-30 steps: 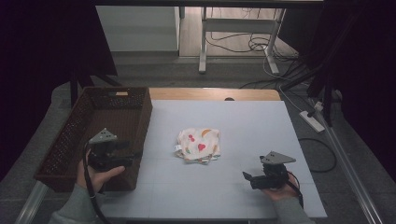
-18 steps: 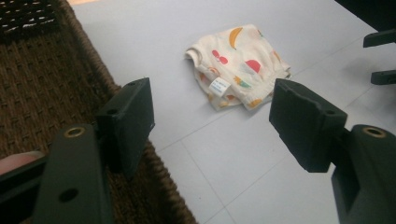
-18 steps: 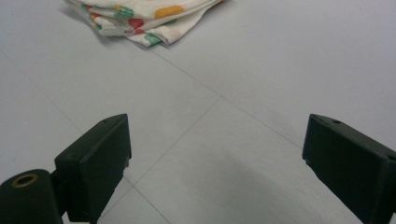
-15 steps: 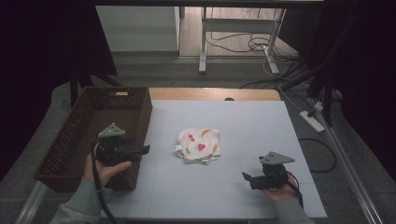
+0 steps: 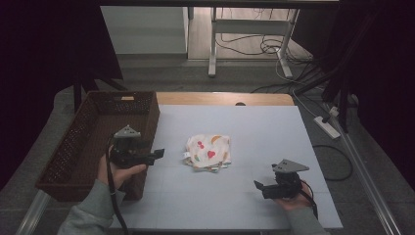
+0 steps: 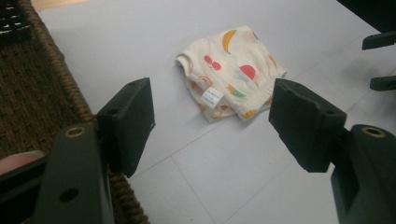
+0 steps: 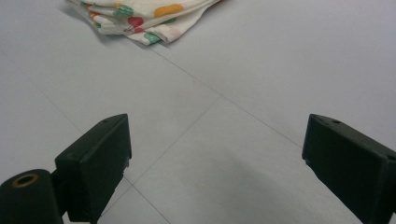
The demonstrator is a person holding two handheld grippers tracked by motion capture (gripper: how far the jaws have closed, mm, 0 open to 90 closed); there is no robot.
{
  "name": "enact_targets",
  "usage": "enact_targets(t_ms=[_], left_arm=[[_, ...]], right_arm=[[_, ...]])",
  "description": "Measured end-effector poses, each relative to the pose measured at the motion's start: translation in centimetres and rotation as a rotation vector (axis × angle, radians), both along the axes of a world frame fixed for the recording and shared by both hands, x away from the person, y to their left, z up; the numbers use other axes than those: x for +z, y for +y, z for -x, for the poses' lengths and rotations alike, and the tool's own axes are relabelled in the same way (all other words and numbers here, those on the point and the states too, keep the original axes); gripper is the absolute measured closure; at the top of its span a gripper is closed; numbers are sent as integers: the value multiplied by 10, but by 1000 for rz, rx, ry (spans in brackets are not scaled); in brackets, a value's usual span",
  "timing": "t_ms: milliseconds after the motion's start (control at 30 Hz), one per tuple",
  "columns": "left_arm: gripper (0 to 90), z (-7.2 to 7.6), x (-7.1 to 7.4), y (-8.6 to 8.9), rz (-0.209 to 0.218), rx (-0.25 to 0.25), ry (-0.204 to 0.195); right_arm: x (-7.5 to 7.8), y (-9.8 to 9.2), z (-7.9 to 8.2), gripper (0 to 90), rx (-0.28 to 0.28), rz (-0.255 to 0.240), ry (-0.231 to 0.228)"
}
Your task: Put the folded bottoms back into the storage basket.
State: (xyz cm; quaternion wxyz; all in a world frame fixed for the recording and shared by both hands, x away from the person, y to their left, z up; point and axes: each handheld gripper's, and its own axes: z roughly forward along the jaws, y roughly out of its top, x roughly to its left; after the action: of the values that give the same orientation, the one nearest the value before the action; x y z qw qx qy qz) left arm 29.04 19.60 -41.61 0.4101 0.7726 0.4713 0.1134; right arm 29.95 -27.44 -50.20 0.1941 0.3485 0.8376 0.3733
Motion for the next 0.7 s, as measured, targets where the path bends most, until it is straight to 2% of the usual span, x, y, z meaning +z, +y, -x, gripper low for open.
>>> enact_targets(t_ms=[700], left_arm=[[311, -17, 2, -19, -11, -23, 7]], right_arm=[[-1, -1, -1, 87, 1, -8, 10]])
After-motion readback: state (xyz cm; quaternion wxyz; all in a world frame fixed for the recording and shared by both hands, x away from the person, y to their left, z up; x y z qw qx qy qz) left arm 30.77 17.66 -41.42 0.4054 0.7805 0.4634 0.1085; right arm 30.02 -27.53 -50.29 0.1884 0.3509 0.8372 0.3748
